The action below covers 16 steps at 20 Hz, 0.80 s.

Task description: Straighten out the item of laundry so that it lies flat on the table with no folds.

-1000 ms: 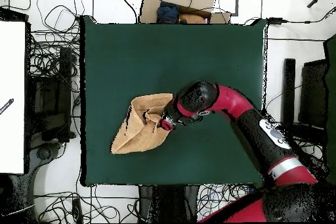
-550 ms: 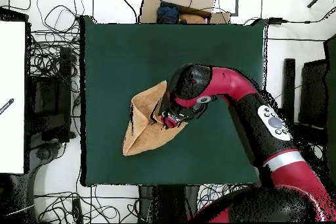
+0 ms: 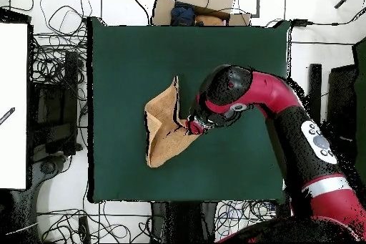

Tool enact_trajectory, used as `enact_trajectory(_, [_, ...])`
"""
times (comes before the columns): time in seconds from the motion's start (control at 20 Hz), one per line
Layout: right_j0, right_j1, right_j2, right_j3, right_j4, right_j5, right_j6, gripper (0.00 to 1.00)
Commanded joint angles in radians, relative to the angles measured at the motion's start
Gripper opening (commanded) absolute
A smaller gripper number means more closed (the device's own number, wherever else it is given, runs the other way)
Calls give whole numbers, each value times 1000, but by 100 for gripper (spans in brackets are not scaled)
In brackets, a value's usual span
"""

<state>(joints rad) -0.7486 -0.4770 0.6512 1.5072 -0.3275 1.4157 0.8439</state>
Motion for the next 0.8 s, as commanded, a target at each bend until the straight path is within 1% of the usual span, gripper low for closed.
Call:
enact_trajectory(0.05, [50, -22, -104, 38, 53, -105, 313, 0])
enact_trajectory(0.2, [89, 23, -135, -20, 41, -79, 307, 0])
enact_trajectory(0.3, [105, 46, -150, -35, 53, -88, 323, 0])
enact_trajectory(0.55, [152, 103, -206, -51, 67, -193, 406, 0])
enact_trajectory(0.65, [145, 120, -210, -37, 100, -242, 404, 0])
enact_trajectory(0.8, [108, 134, -196, 14, 154, -316, 369, 0])
